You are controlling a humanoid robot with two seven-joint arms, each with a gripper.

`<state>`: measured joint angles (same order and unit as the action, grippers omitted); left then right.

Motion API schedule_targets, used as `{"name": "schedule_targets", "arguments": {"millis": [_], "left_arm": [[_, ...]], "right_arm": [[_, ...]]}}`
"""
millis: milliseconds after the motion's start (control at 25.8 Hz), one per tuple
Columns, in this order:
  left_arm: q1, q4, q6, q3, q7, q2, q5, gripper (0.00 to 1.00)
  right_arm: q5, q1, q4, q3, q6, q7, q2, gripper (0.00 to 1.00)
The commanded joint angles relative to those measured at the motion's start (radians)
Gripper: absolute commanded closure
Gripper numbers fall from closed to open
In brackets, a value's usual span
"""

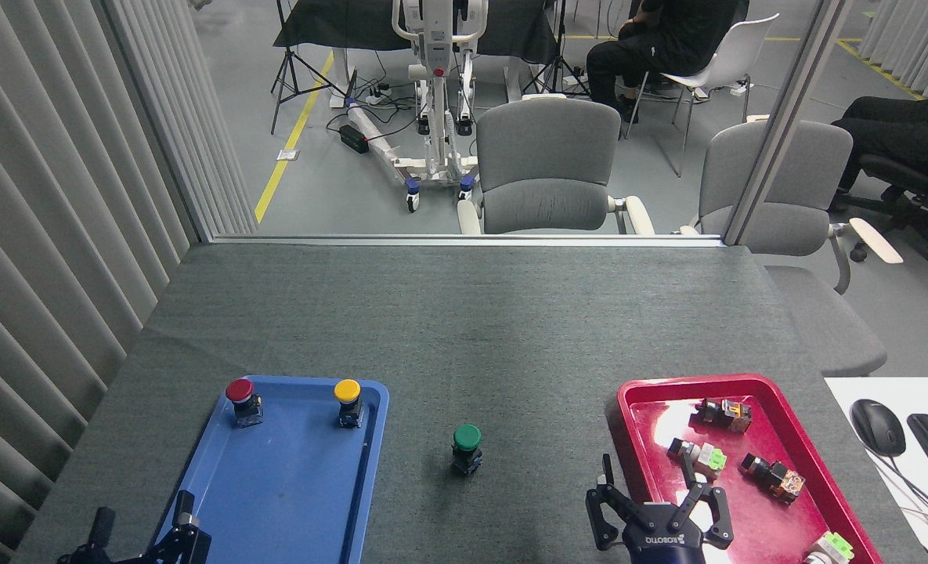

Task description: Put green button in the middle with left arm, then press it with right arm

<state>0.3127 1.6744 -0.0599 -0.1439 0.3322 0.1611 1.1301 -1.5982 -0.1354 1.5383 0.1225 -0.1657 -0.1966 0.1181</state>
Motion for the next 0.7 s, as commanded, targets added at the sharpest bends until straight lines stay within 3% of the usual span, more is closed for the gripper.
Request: {"name": "schedule_targets", "arguments": {"millis": [0, 116, 271, 426, 659], "left_arm": [[-0.001, -0.002, -0.005, 0.003, 0.001, 0.055, -0.009, 0.01], [-0.004, -0.005, -0.006, 0.004, -0.001, 0.061, -0.012, 0.01], [-0.053, -0.016, -0.003, 0.009, -0.012, -0.002, -0.013, 0.01], [-0.058, -0.005, -0.003, -0.006, -0.018, 0.067, -0.041, 0.01], [-0.027, -0.004, -0.021, -0.054, -0.021, 0.061, -0.062, 0.01]], "right_arm": [[0.003, -0.030, 0.003, -0.021, -0.002, 0.005, 0.006, 0.00], [0.011, -0.044, 0.037, -0.021, -0.003, 0.003, 0.000, 0.00], [0.011, -0.085, 0.057, -0.020, 0.002, 0.002, -0.020, 0.00], [0.011, -0.084, 0.057, -0.015, 0.000, 0.034, -0.029, 0.00], [0.007, -0.082, 0.063, -0.012, -0.002, 0.059, -0.043, 0.00]]}}
